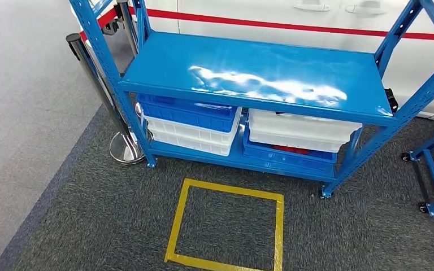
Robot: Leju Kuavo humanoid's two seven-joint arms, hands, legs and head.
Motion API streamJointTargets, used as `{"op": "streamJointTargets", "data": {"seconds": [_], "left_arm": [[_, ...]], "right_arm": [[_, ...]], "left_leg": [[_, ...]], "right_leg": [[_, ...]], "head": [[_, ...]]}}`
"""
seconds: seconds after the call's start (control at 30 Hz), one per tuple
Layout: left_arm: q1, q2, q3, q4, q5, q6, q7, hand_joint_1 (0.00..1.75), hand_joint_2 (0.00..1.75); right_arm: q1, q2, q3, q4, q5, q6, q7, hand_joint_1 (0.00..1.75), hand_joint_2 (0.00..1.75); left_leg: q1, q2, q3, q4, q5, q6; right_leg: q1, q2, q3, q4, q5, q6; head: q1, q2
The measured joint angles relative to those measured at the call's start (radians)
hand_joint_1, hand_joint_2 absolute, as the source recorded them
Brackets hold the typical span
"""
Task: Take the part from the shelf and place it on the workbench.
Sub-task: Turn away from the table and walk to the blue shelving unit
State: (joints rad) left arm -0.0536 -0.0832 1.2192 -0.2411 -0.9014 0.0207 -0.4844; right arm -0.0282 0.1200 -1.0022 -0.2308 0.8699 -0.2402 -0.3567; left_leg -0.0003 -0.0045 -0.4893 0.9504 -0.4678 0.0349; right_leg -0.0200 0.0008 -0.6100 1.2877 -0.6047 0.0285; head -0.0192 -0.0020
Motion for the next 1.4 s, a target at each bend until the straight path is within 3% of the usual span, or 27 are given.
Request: {"op": "streamJointTargets", "data": {"seconds": [0.07,0.1,0.13,0.2,0.23,0.27,0.3,0.33,0.4,0.43,0.5,0.53,0.57,0.6,0.63,0.7,0.73,0.77,0.83,0.9,0.97,1.03,1.07,1.1,1.2,1.27,1.4], "left_arm": [[0.001,-0.003,0.0,0.0,-0.003,-0.001,-0.001,0.0,0.0],[0.002,-0.004,0.0,0.0,-0.004,-0.002,-0.001,0.0,0.0],[0.005,-0.006,0.0,0.0,-0.005,-0.002,-0.001,0.0,0.0],[0.007,-0.008,0.0,0.0,-0.008,-0.002,-0.001,0.0,0.0],[0.005,-0.008,0.0,0.0,-0.009,-0.001,-0.001,0.0,0.0],[0.0,-0.008,0.0,0.0,-0.01,0.0,0.0,0.0,0.0],[-0.006,-0.008,0.0,0.0,-0.012,0.001,0.001,0.0,0.0],[-0.011,-0.007,0.0,0.0,-0.014,0.002,0.003,0.0,0.0],[-0.017,-0.007,0.0,0.0,-0.018,0.003,0.006,0.0,0.0],[-0.017,-0.007,0.0,0.0,-0.02,0.003,0.009,0.0,0.0],[-0.013,-0.007,0.0,0.0,-0.023,0.003,0.012,0.0,0.0],[-0.011,-0.007,0.0,0.0,-0.025,0.003,0.014,0.0,0.0],[-0.009,-0.007,0.0,0.0,-0.027,0.003,0.015,0.0,0.0],[-0.008,-0.007,0.0,0.0,-0.029,0.004,0.016,0.0,0.0],[-0.007,-0.007,0.0,0.0,-0.03,0.004,0.016,0.0,0.0],[-0.003,-0.003,0.0,0.0,-0.032,0.005,0.017,0.0,0.0],[-0.001,-0.001,0.0,0.0,-0.033,0.005,0.018,0.0,0.0],[0.0,0.002,0.0,0.0,-0.034,0.006,0.019,0.0,0.0],[-0.002,0.002,0.0,0.001,-0.037,0.007,0.02,0.0,0.0],[-0.005,0.002,0.0,0.001,-0.04,0.007,0.019,0.0,0.0],[-0.005,0.002,0.0,0.001,-0.042,0.006,0.018,0.0,0.0],[-0.005,0.002,0.0,0.001,-0.043,0.004,0.018,0.0,0.0],[-0.005,0.002,0.0,0.001,-0.043,0.003,0.018,0.0,0.0],[-0.005,0.002,0.0,0.001,-0.044,0.002,0.017,0.0,0.0],[-0.006,0.0,0.0,0.001,-0.044,0.0,0.015,0.0,0.0],[-0.006,-0.001,0.0,0.001,-0.044,0.0,0.014,0.0,0.0],[-0.007,0.0,0.0,0.001,-0.045,0.0,0.012,0.0,0.0]], "right_arm": [[0.001,0.0,-0.025,0.0,-0.036,0.036,-0.015,0.0,0.0],[0.001,0.0,-0.037,0.0,-0.047,0.044,-0.022,0.0,0.0],[0.002,0.0,-0.046,-0.001,-0.05,0.042,-0.025,0.0,0.44],[0.007,0.001,-0.055,-0.001,-0.043,0.027,-0.028,0.0,0.44],[0.007,0.001,-0.058,-0.001,-0.041,0.022,-0.029,0.0,0.44],[0.006,0.002,-0.061,-0.002,-0.046,0.027,-0.033,0.0,0.0],[0.002,0.003,-0.067,-0.002,-0.058,0.042,-0.039,0.0,0.0],[-0.002,0.004,-0.076,-0.002,-0.074,0.063,-0.046,0.0,0.0],[-0.012,0.005,-0.099,-0.004,-0.1,0.1,-0.059,0.0,0.0],[-0.015,0.006,-0.109,-0.005,-0.106,0.11,-0.063,0.0,0.0],[-0.018,0.006,-0.126,-0.006,-0.111,0.121,-0.066,0.0,0.0],[-0.019,0.006,-0.132,-0.006,-0.113,0.125,-0.066,0.0,0.0],[-0.018,0.007,-0.138,-0.006,-0.114,0.129,-0.066,0.0,0.0],[-0.018,0.008,-0.144,-0.006,-0.116,0.132,-0.066,0.0,0.0],[-0.018,0.01,-0.149,-0.006,-0.118,0.134,-0.066,0.0,0.0],[-0.018,0.016,-0.16,-0.006,-0.123,0.134,-0.064,0.0,0.0],[-0.02,0.02,-0.164,-0.006,-0.125,0.131,-0.062,0.0,0.0],[-0.02,0.023,-0.168,-0.007,-0.126,0.126,-0.058,0.0,0.0],[-0.021,0.025,-0.176,-0.008,-0.123,0.103,-0.046,0.0,0.0],[-0.02,0.026,-0.18,-0.008,-0.108,0.067,-0.029,0.0,0.0],[-0.023,0.027,-0.18,-0.008,-0.091,0.042,-0.016,0.0,0.0],[-0.025,0.027,-0.18,-0.008,-0.084,0.035,-0.012,0.0,0.0],[-0.025,0.027,-0.18,-0.008,-0.08,0.033,-0.011,0.0,0.0],[-0.024,0.027,-0.18,-0.008,-0.077,0.031,-0.011,0.0,0.0],[-0.023,0.027,-0.18,-0.008,-0.07,0.025,-0.01,0.0,0.0],[-0.024,0.028,-0.179,-0.008,-0.066,0.025,-0.009,0.0,0.0],[-0.025,0.033,-0.179,-0.008,-0.059,0.025,-0.008,0.0,0.0]], "left_leg": [[0.001,0.005,0.043,-0.003,-0.032,-0.004],[0.002,0.01,0.067,-0.003,-0.051,-0.007],[0.002,0.014,0.09,-0.003,-0.072,-0.012],[-0.001,0.022,0.129,0.004,-0.114,-0.023],[-0.003,0.026,0.144,0.006,-0.132,-0.03],[-0.004,0.029,0.155,0.012,-0.142,-0.037],[-0.003,0.031,0.153,0.029,-0.138,-0.043],[-0.001,0.031,0.137,0.066,-0.124,-0.049],[0.003,0.023,0.064,0.189,-0.095,-0.058],[0.005,0.019,0.021,0.25,-0.108,-0.063],[0.009,0.015,-0.054,0.324,-0.184,-0.07],[0.01,0.015,-0.08,0.332,-0.219,-0.071],[0.01,0.014,-0.097,0.32,-0.233,-0.07],[0.01,0.012,-0.104,0.287,-0.216,-0.068],[0.01,0.002,-0.105,0.234,-0.167,-0.062],[0.005,-0.047,-0.104,0.124,-0.041,-0.045],[0.002,-0.069,-0.104,0.091,0.002,-0.037],[-0.002,-0.082,-0.105,0.078,0.021,-0.031],[-0.002,-0.069,-0.097,0.069,0.028,-0.023],[0.002,-0.049,-0.082,0.048,0.033,-0.014],[0.001,-0.028,-0.069,0.036,0.03,-0.006],[-0.001,-0.009,-0.064,0.038,0.021,-0.003],[-0.001,-0.003,-0.061,0.039,0.017,-0.004],[-0.001,0.001,-0.056,0.04,0.013,-0.005],[-0.002,0.004,-0.045,0.05,-0.003,-0.014],[-0.005,0.005,-0.043,0.055,-0.012,-0.025],[-0.003,0.004,-0.05,0.083,-0.037,-0.047]], "right_leg": [[0.0,-0.001,-0.052,-0.016,-0.054,0.003],[0.0,-0.005,-0.064,-0.052,-0.045,0.002],[-0.001,-0.009,-0.07,-0.102,0.0,0.001],[0.0,-0.021,-0.074,-0.194,0.143,-0.007],[0.002,-0.023,-0.074,-0.213,0.191,-0.014],[0.005,-0.022,-0.073,-0.217,0.212,-0.023],[0.007,-0.018,-0.069,-0.212,0.203,-0.032],[0.006,-0.013,-0.063,-0.213,0.197,-0.039],[0.003,-0.001,-0.042,-0.227,0.185,-0.052],[0.002,0.006,-0.028,-0.235,0.178,-0.056],[0.002,0.026,-0.001,-0.245,0.162,-0.059],[0.003,0.037,0.011,-0.246,0.154,-0.059],[0.003,0.048,0.023,-0.247,0.145,-0.058],[0.004,0.06,0.035,-0.247,0.137,-0.057],[0.005,0.072,0.047,-0.247,0.129,-0.056],[0.003,0.096,0.059,-0.248,0.118,-0.052],[0.001,0.109,0.058,-0.248,0.114,-0.047],[-0.001,0.122,0.055,-0.248,0.112,-0.042],[-0.002,0.137,0.053,-0.25,0.109,-0.029],[0.003,0.088,0.043,-0.225,0.088,-0.019],[0.006,0.022,-0.008,-0.127,0.035,-0.013],[0.004,0.006,-0.071,-0.019,-0.003,-0.007],[0.003,0.005,-0.083,-0.003,0.005,-0.005],[0.002,0.004,-0.076,-0.025,0.031,-0.004],[0.001,0.001,0.01,-0.201,0.122,-0.009],[0.005,0.0,0.035,-0.252,0.131,-0.019],[0.002,0.0,0.04,-0.259,0.13,-0.041]], "head": [[0.001,0.0],[0.002,0.0],[0.002,0.0],[0.002,0.0],[0.001,0.0],[0.0,0.0],[-0.001,0.0],[-0.002,0.0],[-0.003,0.0],[-0.004,0.0],[-0.004,0.0],[-0.004,0.0],[-0.004,0.0],[-0.004,0.0],[-0.004,0.0],[-0.002,0.0],[-0.001,0.0],[0.0,0.0],[0.0,0.0],[0.002,0.0],[0.004,0.0],[0.004,0.0],[0.004,0.0],[0.004,0.0],[0.004,0.0],[0.003,0.0],[0.002,0.0]]}}
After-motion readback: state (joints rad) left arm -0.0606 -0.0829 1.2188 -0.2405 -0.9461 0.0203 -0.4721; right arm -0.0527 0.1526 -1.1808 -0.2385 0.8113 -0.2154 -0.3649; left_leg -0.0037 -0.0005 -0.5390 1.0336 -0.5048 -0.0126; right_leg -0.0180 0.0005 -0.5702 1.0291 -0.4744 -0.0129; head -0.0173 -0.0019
